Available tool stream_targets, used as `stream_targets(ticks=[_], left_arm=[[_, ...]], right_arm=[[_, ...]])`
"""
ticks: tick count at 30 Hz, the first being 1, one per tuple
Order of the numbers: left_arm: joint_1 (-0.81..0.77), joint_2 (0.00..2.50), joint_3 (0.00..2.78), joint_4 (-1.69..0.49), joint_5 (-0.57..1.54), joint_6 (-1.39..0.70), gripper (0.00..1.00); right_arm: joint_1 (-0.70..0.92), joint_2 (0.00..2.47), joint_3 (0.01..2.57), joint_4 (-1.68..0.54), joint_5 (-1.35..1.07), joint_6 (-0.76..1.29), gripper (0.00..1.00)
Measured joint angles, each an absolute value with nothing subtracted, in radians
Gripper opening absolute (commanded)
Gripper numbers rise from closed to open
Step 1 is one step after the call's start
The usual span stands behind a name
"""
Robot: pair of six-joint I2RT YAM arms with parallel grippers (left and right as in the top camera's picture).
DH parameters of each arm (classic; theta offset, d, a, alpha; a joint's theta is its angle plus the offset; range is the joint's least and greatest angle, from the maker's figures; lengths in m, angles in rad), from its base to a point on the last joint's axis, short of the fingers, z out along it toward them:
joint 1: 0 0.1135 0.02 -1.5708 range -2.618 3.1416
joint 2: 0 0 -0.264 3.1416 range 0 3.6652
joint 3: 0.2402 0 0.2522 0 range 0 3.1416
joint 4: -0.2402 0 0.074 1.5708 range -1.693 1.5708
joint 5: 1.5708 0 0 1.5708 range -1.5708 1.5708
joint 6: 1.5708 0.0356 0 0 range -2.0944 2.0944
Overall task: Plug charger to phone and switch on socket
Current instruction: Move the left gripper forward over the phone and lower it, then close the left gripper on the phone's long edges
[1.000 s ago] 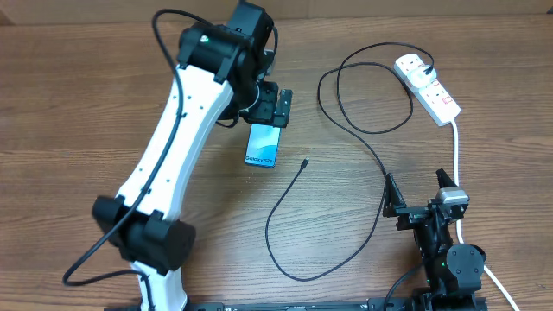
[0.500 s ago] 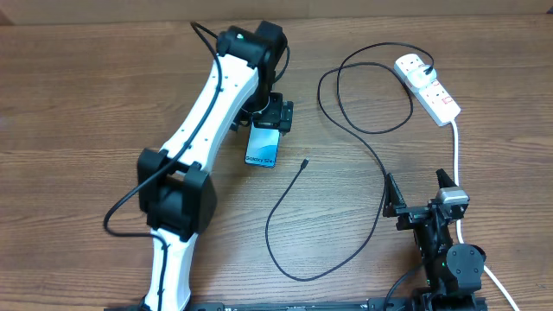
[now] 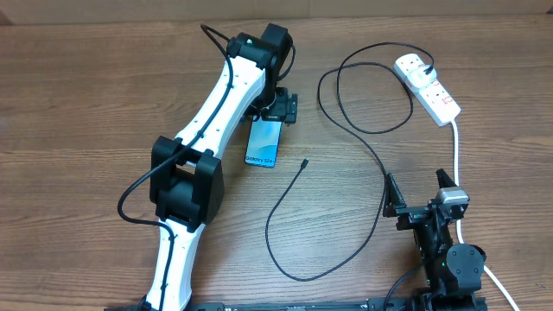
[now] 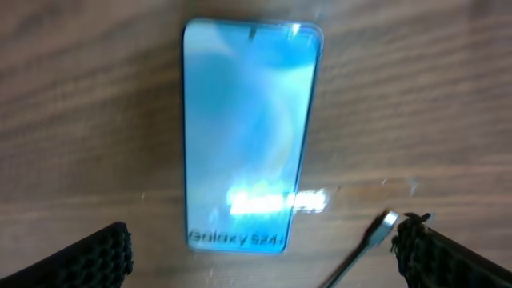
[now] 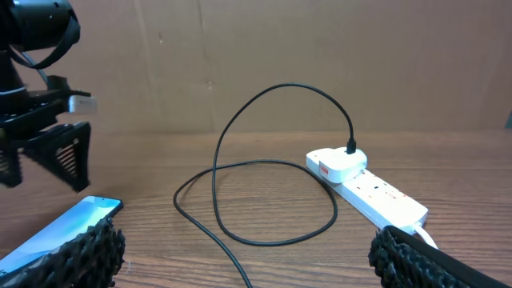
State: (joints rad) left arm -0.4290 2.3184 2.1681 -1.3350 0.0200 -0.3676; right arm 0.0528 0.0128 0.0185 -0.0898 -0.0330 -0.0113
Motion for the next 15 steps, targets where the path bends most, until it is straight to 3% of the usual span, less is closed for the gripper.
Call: stream_targets(ticks=[15], left_arm=[[-0.435,2.319,2.059,-1.232,-0.022,-0.368,1.0]], right_arm=[[0.053,0.013,0.019,-0.09,-0.032,-0.011,1.0]])
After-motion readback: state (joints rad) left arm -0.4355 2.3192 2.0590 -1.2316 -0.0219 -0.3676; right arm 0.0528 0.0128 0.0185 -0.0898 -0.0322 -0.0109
